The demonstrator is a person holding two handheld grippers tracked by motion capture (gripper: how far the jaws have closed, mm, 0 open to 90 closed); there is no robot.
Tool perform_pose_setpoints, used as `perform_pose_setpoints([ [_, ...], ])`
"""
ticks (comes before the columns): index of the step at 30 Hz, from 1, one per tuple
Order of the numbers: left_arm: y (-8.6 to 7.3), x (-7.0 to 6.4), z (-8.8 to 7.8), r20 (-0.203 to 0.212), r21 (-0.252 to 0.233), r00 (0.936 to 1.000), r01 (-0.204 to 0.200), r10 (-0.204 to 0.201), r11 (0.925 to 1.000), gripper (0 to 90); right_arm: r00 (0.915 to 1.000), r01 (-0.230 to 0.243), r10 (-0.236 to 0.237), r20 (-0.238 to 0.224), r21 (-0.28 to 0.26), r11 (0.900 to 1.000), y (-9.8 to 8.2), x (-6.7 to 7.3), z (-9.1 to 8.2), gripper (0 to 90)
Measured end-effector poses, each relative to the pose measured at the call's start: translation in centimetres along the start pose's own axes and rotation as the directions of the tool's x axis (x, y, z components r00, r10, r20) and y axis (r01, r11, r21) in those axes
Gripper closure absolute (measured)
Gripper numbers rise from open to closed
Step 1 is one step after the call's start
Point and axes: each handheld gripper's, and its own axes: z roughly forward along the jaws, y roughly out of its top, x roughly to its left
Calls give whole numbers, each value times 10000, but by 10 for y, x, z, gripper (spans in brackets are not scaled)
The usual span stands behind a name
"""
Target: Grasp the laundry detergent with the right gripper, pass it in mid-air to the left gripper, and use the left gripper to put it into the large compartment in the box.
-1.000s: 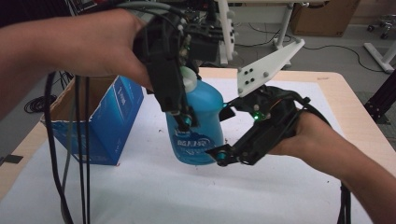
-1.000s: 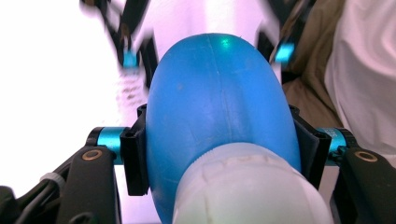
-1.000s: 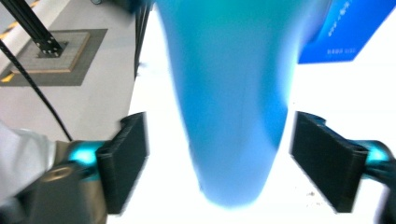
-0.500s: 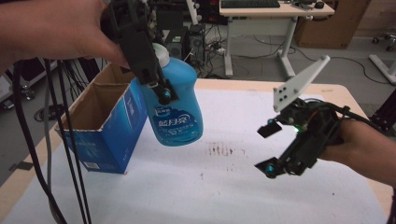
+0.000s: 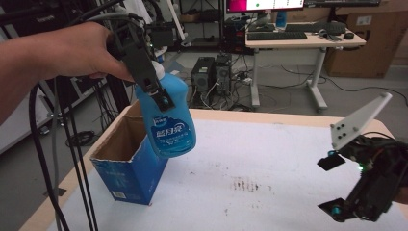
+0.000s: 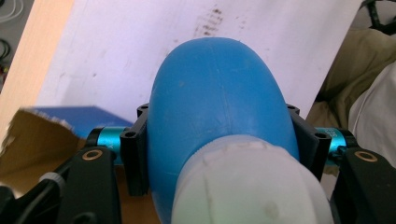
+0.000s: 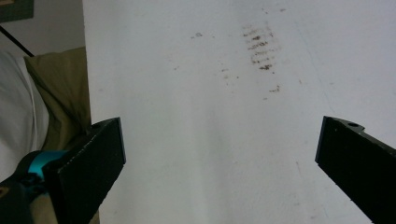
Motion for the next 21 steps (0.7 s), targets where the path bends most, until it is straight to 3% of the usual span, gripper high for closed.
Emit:
perform_pose_setpoints([
  [6,-12,12,-19,-207,-234,9976,654,-659,9976,369,10000,14,-14,-19,-339,9994,-2,-3,-10,7],
  [13,-31,26,-28,-345,-490,9884,1458,-1476,9881,370,10000,14,-12,32,-479,9989,-4,-7,-12,7],
  [21,-50,33,-37,-541,-662,9787,1944,-1980,9787,370,10000,2,-3,-16,-269,9996,-8,-10,-12,7],
])
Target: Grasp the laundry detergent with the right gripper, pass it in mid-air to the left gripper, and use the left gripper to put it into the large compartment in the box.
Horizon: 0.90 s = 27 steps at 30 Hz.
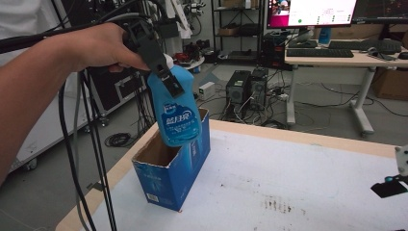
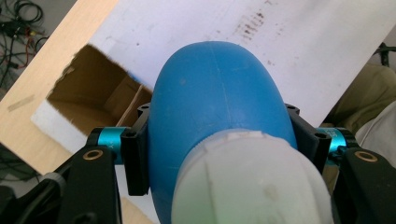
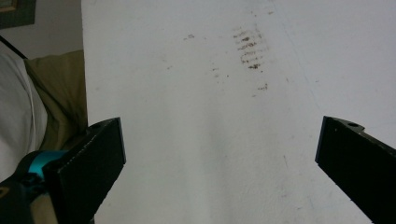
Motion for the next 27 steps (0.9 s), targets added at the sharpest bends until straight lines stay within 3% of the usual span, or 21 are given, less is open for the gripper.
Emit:
perform_pose_setpoints([
  [3,-9,6,-3,-179,-17,9995,255,-255,9997,370,9999,-87,86,75,131,9999,-2,0,-1,7],
  [13,-28,19,2,-599,169,9971,473,-462,9987,370,9974,-434,402,592,535,9976,-7,-3,-10,7],
  [21,-41,30,22,-727,415,9956,620,-589,9972,371,9960,-524,465,761,772,9956,-10,-4,-13,7],
  [27,-52,35,52,-521,690,9981,359,-323,9970,371,9951,-620,523,837,1172,9912,-13,-6,-13,7],
])
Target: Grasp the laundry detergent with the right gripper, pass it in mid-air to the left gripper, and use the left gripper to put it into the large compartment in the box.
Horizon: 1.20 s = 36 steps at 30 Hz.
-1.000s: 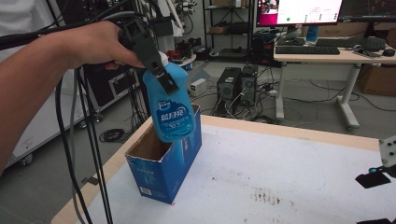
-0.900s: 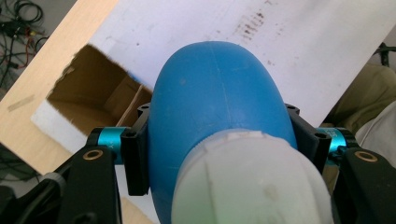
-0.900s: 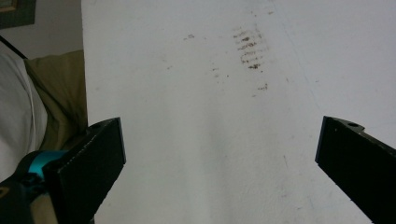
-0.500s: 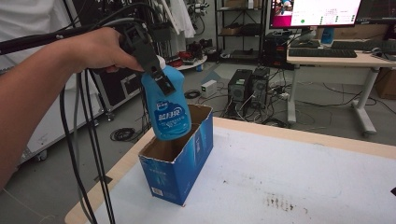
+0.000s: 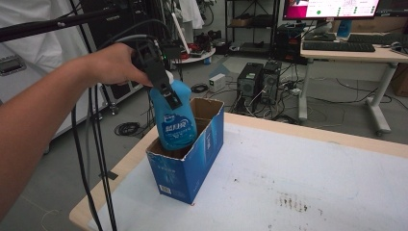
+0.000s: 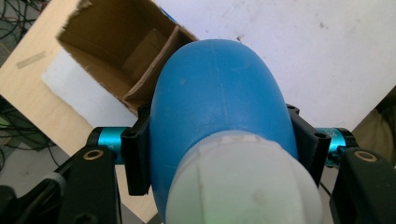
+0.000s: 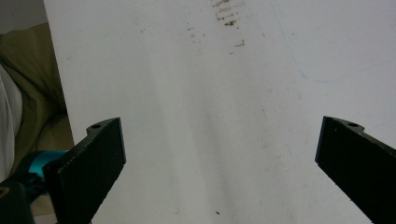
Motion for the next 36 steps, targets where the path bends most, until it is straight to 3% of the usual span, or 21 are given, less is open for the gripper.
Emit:
perform_pose_setpoints([
  [2,-1,1,5,28,66,10000,-55,54,10000,372,10000,-75,75,8,40,10000,0,0,0,7],
  [6,-6,5,35,275,317,9991,-326,317,9990,372,9998,-201,200,61,188,9996,-2,-1,1,8],
  [14,-10,11,74,570,679,9950,-859,821,9940,372,9990,-433,428,131,443,9981,-4,-2,2,7],
  [18,-12,13,81,632,805,9945,-885,835,9928,372,9989,-463,457,129,572,9973,-5,-3,4,8],
  [19,-14,14,93,726,921,9932,-980,914,9909,372,9988,-473,466,134,586,9972,-5,-3,4,8],
  [28,-19,12,115,904,1350,9895,-1243,1127,9830,372,9983,-554,543,191,623,9965,-4,-4,4,7],
  [36,-21,12,118,924,1318,9909,-1100,983,9852,370,9983,-562,551,192,656,9963,-3,-3,5,8],
])
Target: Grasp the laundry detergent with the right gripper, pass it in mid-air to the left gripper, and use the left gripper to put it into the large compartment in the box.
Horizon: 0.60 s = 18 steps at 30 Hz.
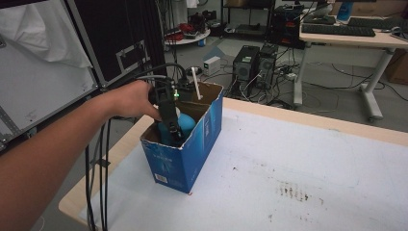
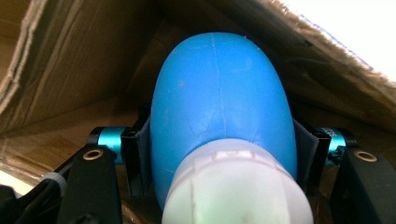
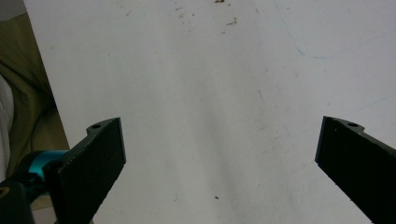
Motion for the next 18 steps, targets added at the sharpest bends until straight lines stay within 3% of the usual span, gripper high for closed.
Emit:
perform_pose_setpoints([
  [5,-2,1,0,2,-292,9998,202,-202,9994,369,10000,55,-55,22,-55,10000,0,1,0,8],
  [7,-2,2,-1,-23,-389,9995,309,-311,9988,306,10000,47,-47,19,-44,10000,1,2,0,8],
  [12,-7,3,-8,-17,-915,9986,523,-527,9944,265,10000,69,-68,29,-90,9999,1,3,-1,8],
  [13,-9,3,-14,56,-1394,9964,847,-847,9866,233,10000,79,-78,30,-86,9999,1,4,-2,8],
  [14,-9,3,-14,56,-1394,9964,847,-847,9866,233,10000,75,-75,33,-62,10000,1,4,-2,8],
  [18,-14,3,-32,63,-2040,9946,1030,-1039,9735,233,9999,149,-148,73,-132,9998,2,5,-4,8],
])
